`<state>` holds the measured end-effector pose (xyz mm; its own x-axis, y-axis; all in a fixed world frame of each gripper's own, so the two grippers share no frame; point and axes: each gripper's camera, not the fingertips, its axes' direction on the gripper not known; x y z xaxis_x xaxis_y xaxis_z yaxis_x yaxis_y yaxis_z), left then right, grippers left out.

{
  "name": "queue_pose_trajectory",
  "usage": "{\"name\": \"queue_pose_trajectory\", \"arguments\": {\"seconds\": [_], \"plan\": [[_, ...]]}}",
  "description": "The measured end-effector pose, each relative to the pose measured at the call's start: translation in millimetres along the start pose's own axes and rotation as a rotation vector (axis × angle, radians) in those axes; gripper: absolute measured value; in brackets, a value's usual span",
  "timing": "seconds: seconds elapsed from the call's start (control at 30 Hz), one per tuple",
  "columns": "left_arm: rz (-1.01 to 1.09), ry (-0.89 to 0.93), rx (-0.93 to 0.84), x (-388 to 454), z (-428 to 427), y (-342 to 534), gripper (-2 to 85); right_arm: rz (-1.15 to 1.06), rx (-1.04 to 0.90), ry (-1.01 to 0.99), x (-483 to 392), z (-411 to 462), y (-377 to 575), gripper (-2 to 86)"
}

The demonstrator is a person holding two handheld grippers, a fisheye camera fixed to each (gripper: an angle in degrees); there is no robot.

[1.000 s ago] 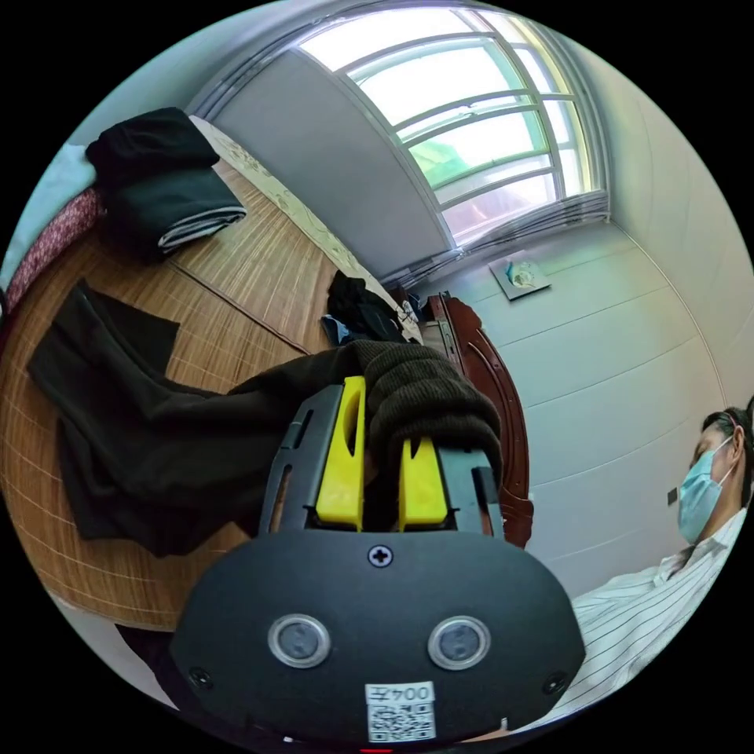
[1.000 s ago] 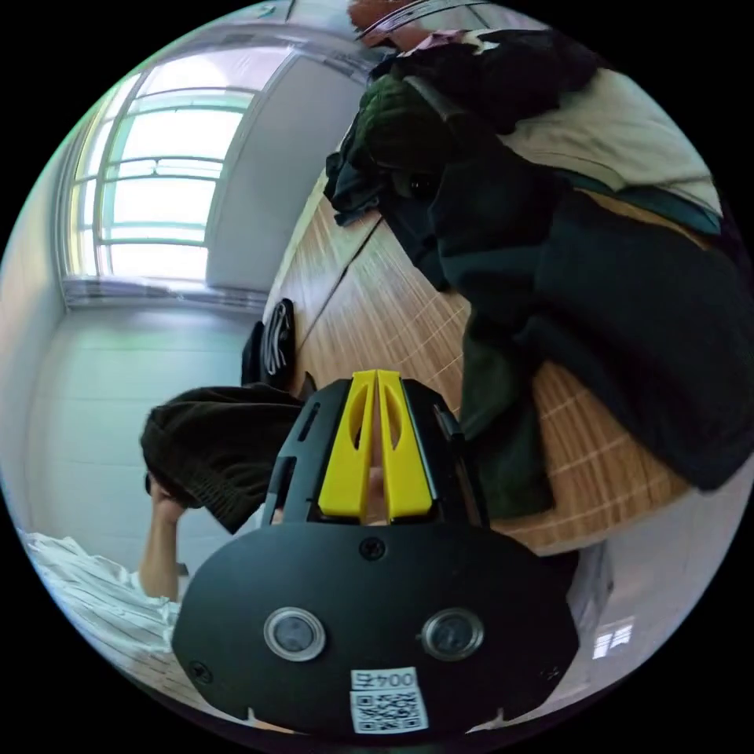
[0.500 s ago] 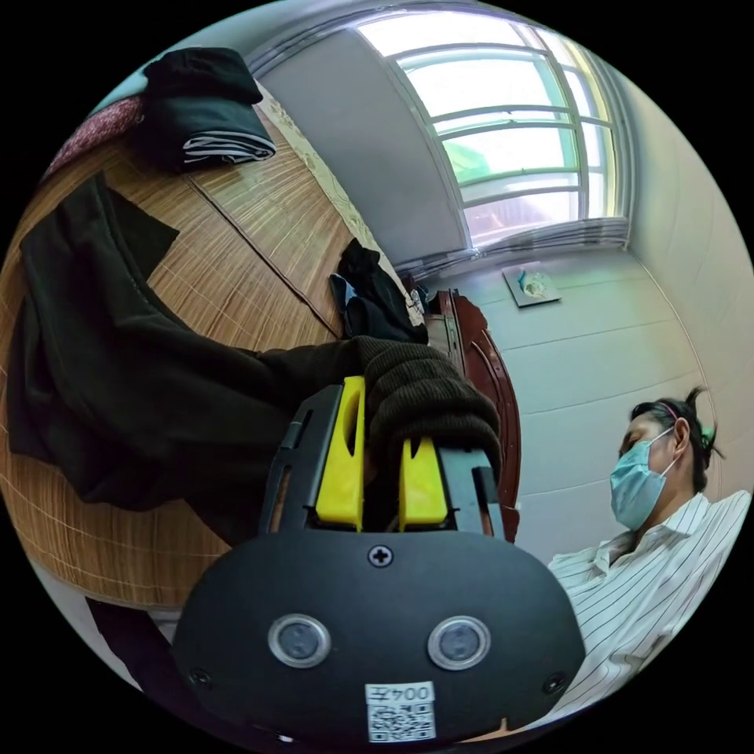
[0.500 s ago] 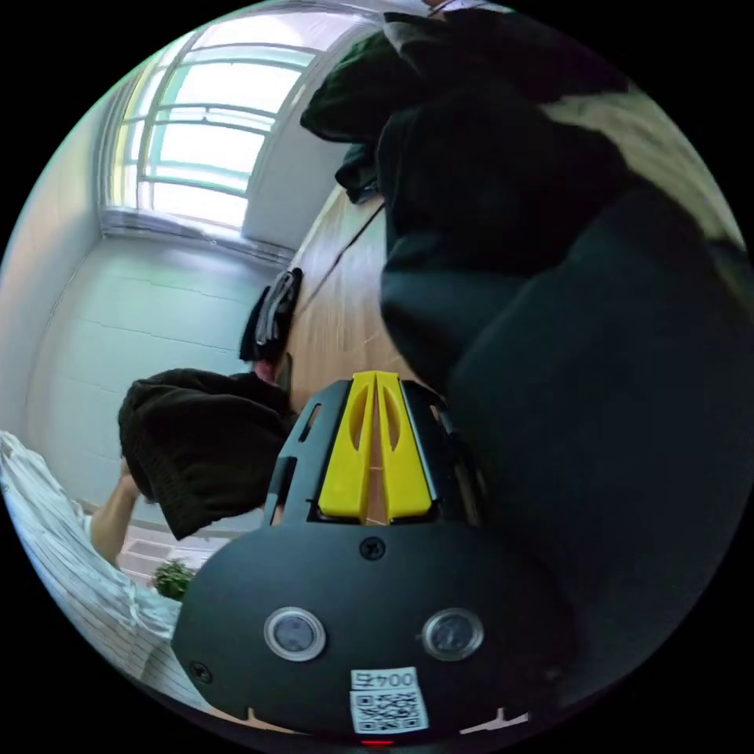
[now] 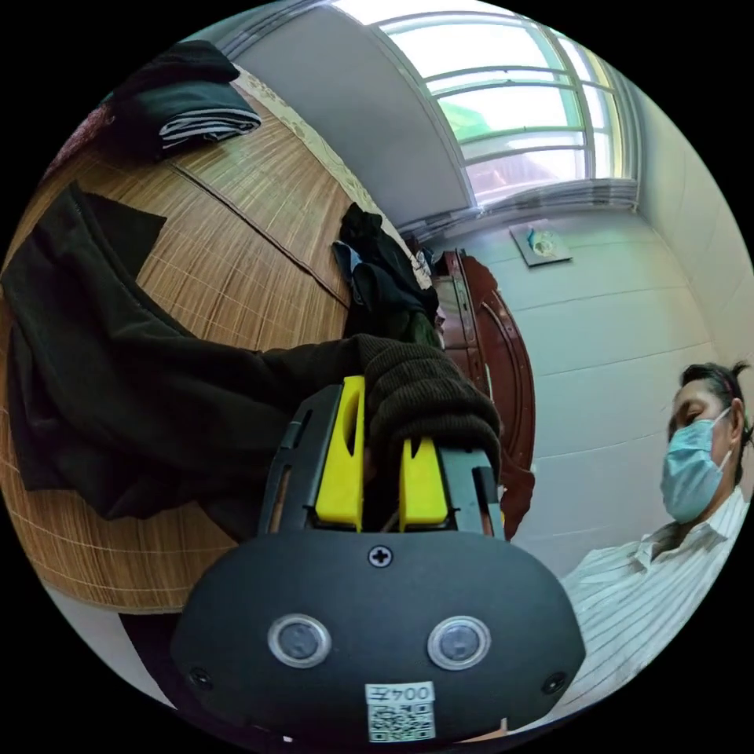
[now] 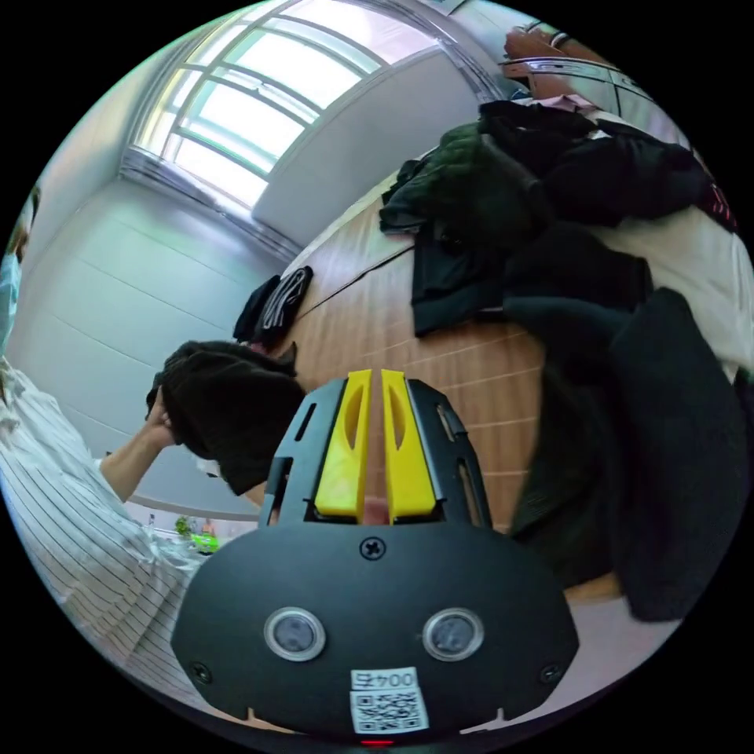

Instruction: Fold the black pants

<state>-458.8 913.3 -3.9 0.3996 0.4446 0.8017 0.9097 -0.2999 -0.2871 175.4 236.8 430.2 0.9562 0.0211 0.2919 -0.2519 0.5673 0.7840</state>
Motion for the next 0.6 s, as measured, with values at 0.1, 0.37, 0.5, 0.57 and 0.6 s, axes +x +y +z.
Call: {"name": "queue_pose_trajectory", "arguments": {"seconds": [0.1, 0.37, 0.5, 0.57, 0.6], "plan": [[0.115, -0.039, -0.183, 8, 37, -35, 5.0, 0.101, 0.019, -0.022, -43, 11, 50, 7.1], [0.423, -0.321, -0.401, -2, 26, -55, 9.9, 0.258, 0.052, -0.008, -70, -9, 99, 4.6], [0.208, -0.043, -0.444, -83, -6, -70, 13.2, 0.226, 0.027, 0.035, -85, -7, 100, 3.9], [0.120, 0.138, -0.418, -115, -27, -74, 12.4, 0.215, 0.032, 0.039, -93, -7, 99, 3.8], [0.092, 0.240, -0.396, -131, -43, -75, 11.8, 0.204, 0.039, 0.040, -99, -8, 99, 3.8]]}}
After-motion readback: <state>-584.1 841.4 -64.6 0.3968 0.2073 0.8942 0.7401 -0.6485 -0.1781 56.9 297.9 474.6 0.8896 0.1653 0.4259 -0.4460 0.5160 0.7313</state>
